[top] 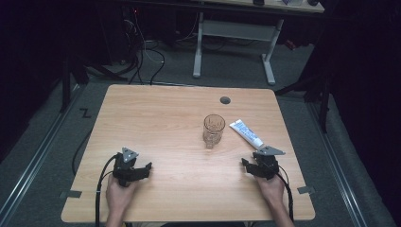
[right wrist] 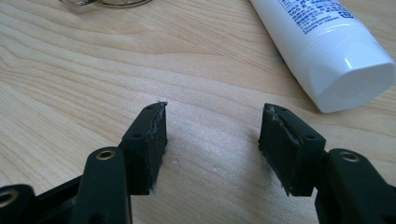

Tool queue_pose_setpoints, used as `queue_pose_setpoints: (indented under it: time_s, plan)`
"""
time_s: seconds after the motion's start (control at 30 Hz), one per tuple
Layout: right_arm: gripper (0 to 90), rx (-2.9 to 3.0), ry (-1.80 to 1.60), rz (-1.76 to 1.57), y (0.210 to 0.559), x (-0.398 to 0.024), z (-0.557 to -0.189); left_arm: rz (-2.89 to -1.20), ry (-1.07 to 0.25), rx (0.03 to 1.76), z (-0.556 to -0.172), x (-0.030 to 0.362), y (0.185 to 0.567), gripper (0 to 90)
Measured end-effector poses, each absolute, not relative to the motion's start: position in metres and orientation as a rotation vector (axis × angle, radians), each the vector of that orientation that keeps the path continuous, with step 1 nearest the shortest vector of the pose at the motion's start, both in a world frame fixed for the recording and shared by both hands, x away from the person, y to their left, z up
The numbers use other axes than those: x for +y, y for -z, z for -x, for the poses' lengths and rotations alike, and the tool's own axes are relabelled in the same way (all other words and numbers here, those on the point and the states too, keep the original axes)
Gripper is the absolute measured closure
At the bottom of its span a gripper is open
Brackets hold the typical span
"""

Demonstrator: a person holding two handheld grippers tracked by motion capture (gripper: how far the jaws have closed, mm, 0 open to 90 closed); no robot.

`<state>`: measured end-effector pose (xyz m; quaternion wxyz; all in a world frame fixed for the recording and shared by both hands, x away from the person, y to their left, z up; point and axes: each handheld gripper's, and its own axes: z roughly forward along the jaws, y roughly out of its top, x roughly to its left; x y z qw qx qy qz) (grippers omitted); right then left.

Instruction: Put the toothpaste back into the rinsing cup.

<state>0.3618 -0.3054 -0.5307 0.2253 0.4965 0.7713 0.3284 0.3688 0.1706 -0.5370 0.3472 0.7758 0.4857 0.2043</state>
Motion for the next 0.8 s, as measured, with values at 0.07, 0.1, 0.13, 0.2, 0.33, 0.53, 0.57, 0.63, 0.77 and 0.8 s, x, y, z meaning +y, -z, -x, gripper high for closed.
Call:
queue_pose_setpoints:
  time_s: [0.07,0.1,0.13,0.2,0.33,0.53,0.57,0.63,0.77,0.8]
  plan:
    - [41.7,2.127,-0.906,-1.37,0.5307,-0.3055,-0.3618,-2.012,-0.529,1.26,-0.3688,0.1707,0.537,21.0]
    - [41.7,2.127,-0.906,-1.37,0.5307,-0.3055,-0.3618,-2.012,-0.529,1.26,-0.3688,0.1707,0.537,21.0]
    - [41.7,2.127,-0.906,-1.37,0.5307,-0.3055,-0.3618,-2.011,-0.529,1.26,-0.3689,0.1707,0.537,21.0]
    - [41.7,2.128,-0.907,-1.37,0.5307,-0.3055,-0.3618,-2.012,-0.529,1.26,-0.3689,0.1708,0.537,21.0]
    - [40.4,2.132,-0.909,-1.37,0.5307,-0.3055,-0.3618,-2.013,-0.53,1.259,-0.3689,0.1707,0.537,20.9]
    - [38.2,2.131,-0.906,-1.373,0.5308,-0.305,-0.3617,-2.012,-0.529,1.259,-0.3689,0.1707,0.537,20.9]
    - [37.2,2.128,-0.903,-1.377,0.5308,-0.3051,-0.3618,-2.013,-0.529,1.259,-0.3689,0.1707,0.537,20.8]
    - [37.1,2.128,-0.903,-1.378,0.5308,-0.3051,-0.3618,-2.013,-0.529,1.259,-0.3689,0.1707,0.537,20.8]
    - [36.3,2.13,-0.89,-1.395,0.5297,-0.3042,-0.362,-2.014,-0.53,1.259,-0.3689,0.1705,0.537,20.7]
    - [35.4,2.135,-0.884,-1.408,0.5285,-0.3046,-0.3623,-2.014,-0.53,1.259,-0.3689,0.1704,0.537,20.7]
